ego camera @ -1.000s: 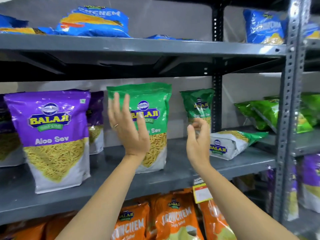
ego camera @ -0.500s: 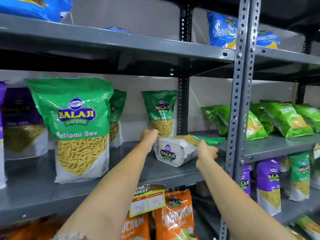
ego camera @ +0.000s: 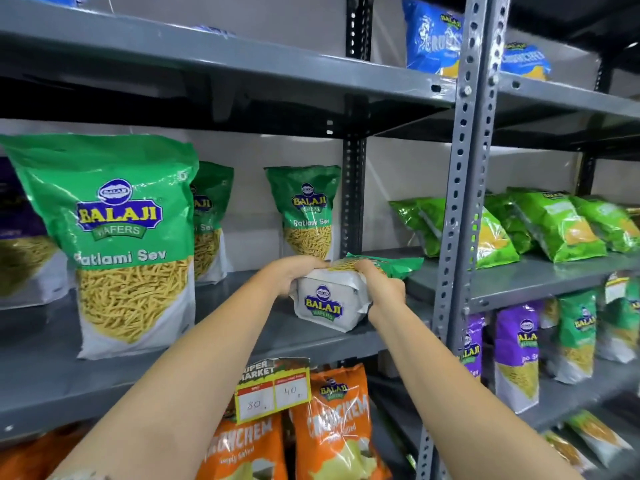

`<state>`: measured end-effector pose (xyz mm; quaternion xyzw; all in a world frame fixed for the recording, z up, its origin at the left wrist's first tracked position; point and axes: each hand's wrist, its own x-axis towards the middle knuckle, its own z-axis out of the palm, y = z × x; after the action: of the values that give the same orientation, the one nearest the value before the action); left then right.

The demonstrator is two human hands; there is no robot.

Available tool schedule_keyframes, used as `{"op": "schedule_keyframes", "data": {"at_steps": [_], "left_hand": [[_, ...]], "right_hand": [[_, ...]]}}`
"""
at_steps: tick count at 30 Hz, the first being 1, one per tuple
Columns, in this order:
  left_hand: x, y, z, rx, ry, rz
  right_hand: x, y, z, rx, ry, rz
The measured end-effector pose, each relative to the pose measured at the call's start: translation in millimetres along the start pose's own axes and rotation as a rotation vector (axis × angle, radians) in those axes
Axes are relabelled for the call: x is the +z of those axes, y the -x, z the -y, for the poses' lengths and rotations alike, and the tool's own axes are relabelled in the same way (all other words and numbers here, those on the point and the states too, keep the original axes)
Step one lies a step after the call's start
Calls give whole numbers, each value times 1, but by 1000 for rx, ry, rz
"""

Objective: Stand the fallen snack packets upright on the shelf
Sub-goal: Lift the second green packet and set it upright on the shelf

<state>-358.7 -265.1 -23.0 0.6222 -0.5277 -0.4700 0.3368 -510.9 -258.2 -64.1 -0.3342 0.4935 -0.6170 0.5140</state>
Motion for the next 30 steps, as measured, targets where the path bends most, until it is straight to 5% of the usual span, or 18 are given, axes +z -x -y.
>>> {"op": "schedule_keyframes", "data": {"at_steps": [8,15,22,30], "left_hand": [[4,60,25,198,310,-26],[20,103,33,489,574,-305],[27,141,49,713,604,-492],[25,141,64,765,636,-618]], "right_hand": [[-25,36,8,-21,-32,358],[-29,70,22,-408,-79,578],[-19,79,8,-392,-126,639],[-10,70,2,-390,-125,718]]}}
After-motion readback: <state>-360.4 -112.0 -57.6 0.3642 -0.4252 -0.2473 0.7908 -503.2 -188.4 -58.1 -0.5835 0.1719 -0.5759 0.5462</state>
